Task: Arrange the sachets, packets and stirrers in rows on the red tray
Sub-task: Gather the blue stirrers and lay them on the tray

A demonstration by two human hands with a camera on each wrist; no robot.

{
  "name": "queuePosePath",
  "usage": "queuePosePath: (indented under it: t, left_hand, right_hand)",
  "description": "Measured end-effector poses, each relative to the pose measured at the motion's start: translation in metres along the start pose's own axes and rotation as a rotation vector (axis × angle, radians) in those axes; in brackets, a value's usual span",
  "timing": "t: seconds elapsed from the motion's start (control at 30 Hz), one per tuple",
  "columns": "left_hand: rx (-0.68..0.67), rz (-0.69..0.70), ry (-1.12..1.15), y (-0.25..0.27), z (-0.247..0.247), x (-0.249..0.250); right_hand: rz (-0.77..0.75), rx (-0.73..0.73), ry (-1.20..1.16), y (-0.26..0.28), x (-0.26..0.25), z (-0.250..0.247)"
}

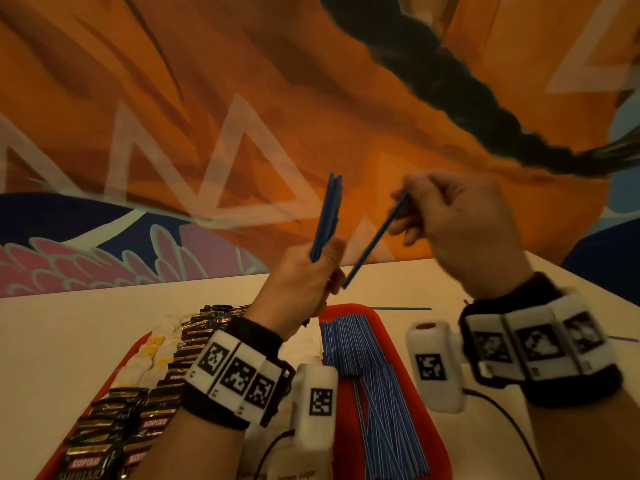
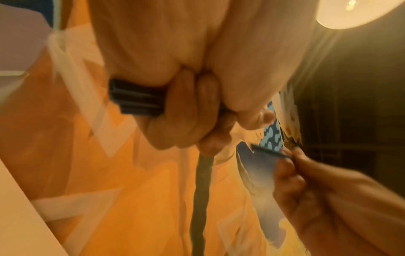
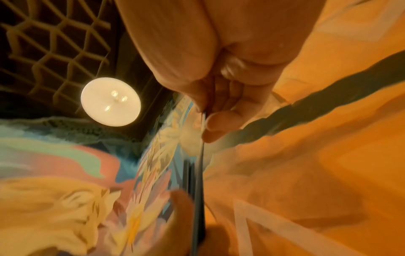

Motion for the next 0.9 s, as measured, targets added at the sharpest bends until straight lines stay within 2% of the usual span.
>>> queuePosePath:
  t: [0.07,0.17,0.3,0.4,0.57,0.67,0.77,0.9]
  left_hand:
    - [-0.051,0.064,-0.123,0.002,0.010,0.007]
    - [-0.108,0.089,-0.166,0.003,0.018,0.010]
    - [-0.095,0.072,-0.276,0.002,0.014,0.009]
    - [-0.084,0.075,-0.401,0.002,0.011,0.008]
    - [-0.065,0.042,-0.674,0.001,0.011,0.006]
    - [0.011,-0.003,-0.874,0.000,-0.001,0.002]
    - [0.079,0.001,-1.016,0.002,-0.011,0.003]
    - [0.173,0.009,-1.095,0.008,-0.021,0.017]
  right_hand:
    - [-0.059,0.014,0.077,0.004,-0.003,0.015]
    - [-0.117,0.065,0.097,0.007,-0.004,0.020]
    - [-0.013,0.069,-0.022,0.007,0.006,0.018]
    - [-0.051,0.129,0.071,0.007,0.003,0.008]
    - [-0.196,-0.176,0.387,0.014,0.000,0.047]
    - [-0.160,-0.254,0.495,0.015,0.009,0.052]
    - [-0.184,-0.312,0.675,0.020,-0.005,0.052]
    - [-0.143,-0.567,0.946,0.042,-0.011,0.082]
Point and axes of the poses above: each hand's wrist, its own y-axis away from the middle knuckle, its own z-axis out of the palm, x = y × z, the point moved 9 cm from there along -y, towards the middle knuckle, and after that the axes turned 3 degrees about -y, right-handed, at the moved point
